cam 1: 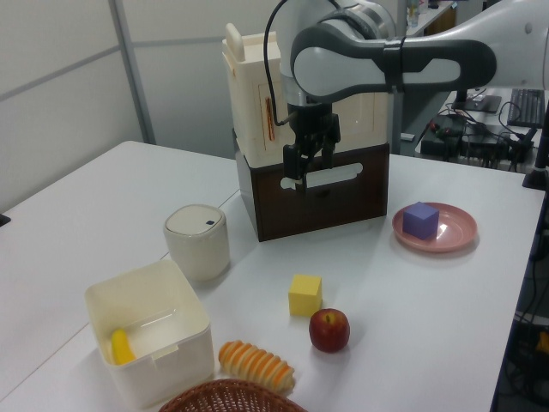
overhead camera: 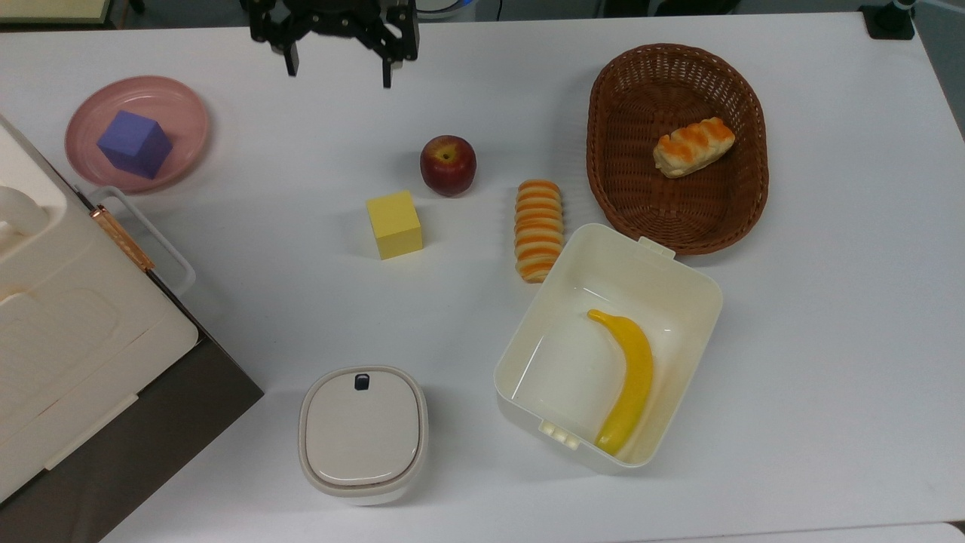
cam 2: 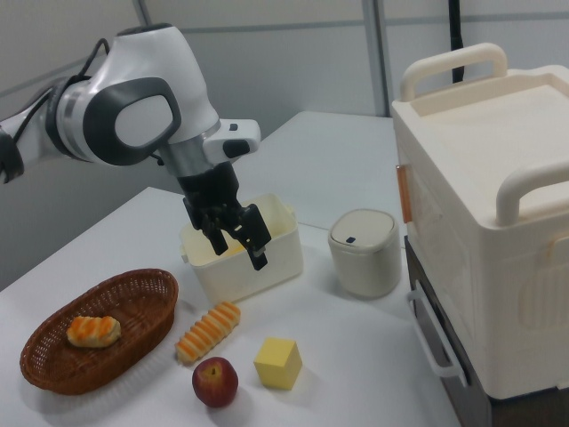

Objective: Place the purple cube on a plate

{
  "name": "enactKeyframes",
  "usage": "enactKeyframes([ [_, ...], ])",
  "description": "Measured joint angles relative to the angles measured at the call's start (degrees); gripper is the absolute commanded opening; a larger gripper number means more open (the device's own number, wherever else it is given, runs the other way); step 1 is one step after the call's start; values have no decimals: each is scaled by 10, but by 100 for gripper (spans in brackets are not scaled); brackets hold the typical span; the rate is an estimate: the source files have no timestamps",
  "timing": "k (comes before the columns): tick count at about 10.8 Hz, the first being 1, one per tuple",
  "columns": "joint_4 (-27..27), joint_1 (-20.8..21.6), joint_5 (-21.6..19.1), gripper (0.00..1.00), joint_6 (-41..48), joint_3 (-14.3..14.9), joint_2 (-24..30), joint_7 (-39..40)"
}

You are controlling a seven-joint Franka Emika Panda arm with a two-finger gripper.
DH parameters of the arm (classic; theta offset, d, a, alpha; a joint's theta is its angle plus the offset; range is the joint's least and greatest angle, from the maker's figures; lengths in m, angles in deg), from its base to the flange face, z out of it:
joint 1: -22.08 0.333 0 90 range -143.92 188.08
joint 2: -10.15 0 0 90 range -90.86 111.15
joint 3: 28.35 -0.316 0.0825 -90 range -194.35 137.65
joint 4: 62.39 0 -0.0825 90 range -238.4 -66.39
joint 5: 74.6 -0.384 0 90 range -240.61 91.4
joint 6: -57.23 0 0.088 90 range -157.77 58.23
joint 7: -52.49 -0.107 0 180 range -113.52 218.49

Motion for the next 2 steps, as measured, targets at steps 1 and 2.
enactKeyframes([
  [1, 0, 2, 0, 100, 7, 1, 3, 0],
  [2, 0, 2, -4, 100, 8, 1, 5, 0],
])
